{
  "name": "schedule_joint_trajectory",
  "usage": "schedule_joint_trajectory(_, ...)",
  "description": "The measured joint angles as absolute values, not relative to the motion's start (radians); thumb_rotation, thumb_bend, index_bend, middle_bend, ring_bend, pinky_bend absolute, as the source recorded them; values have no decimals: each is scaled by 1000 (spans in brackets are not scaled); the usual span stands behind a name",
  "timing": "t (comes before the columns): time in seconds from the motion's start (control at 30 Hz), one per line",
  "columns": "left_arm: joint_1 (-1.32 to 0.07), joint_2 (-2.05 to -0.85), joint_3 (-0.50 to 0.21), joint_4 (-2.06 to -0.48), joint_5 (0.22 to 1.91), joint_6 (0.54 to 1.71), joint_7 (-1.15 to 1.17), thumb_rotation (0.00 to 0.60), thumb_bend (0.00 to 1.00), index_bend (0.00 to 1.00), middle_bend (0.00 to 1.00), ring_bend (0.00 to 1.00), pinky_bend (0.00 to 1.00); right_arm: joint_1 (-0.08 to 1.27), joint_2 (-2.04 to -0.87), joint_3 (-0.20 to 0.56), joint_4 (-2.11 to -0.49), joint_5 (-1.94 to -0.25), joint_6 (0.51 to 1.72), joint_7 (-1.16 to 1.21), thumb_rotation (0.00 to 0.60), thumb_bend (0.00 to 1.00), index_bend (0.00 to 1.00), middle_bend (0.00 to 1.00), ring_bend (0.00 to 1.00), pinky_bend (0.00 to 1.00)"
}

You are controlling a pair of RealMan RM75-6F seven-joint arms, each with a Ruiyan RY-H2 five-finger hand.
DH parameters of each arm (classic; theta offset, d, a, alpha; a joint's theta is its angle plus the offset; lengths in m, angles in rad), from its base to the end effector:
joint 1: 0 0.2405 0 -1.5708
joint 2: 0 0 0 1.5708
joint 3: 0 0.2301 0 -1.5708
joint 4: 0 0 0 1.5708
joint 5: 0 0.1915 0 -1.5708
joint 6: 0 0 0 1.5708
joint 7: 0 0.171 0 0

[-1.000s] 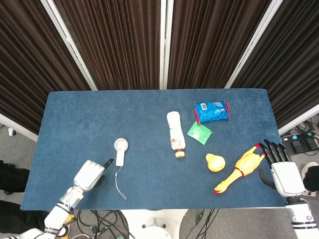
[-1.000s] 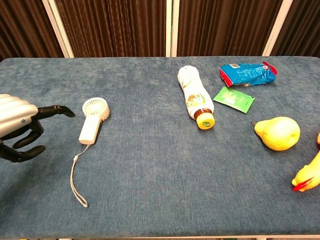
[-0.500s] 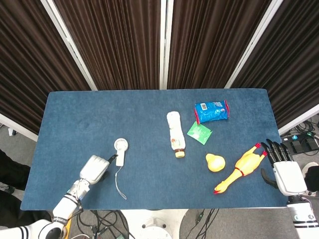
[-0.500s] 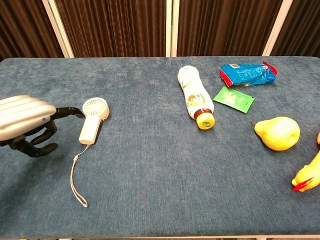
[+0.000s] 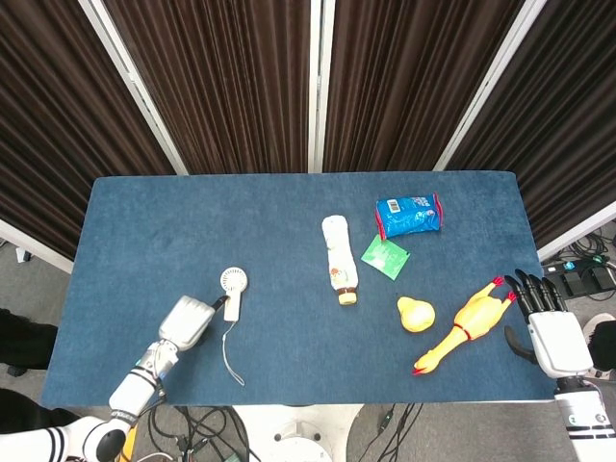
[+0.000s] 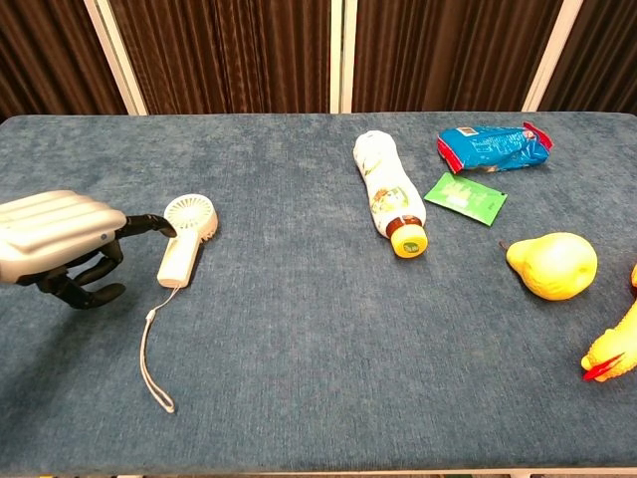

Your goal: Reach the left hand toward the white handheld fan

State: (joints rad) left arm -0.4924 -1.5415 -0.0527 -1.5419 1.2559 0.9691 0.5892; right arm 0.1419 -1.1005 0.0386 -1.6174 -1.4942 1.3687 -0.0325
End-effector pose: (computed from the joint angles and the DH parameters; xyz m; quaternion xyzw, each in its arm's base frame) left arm -0.1852 0.2684 -0.0306 -0.8027 -0.3314 -0.2570 0.4241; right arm -0.2787 -0.2172 0.1501 0.6358 -0.3937 0.3534 0.5621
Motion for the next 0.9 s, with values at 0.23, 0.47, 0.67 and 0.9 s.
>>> schedule_joint_trajectory(0.23,-512,-1549,-52,-1539,1235,974,596,600,411,155,796,832,868,142,-1102,40,-1607,-1481,1360,-23,600,339,0,0,0,0)
schedule_joint_trajectory(0.47,-522,-1551,-45,-1544,1225,982,603,600,411,155,796,832,868,145,-1103,40,-1603,-1477,1353,-19,600,338,0,0,0,0)
schedule_joint_trajectory(0.67,-534,-1559,-41,-1537,1202,977,609,600,410,155,797,832,868,145,-1100,41,-1603,-1475,1354,-17,600,339,0,0,0,0)
schedule_joint_trajectory(0.9,-540,-1557,-33,-1537,1178,973,603,600,411,155,797,832,868,144,-1103,39,-1596,-1475,1353,-13,600,339,0,0,0,0)
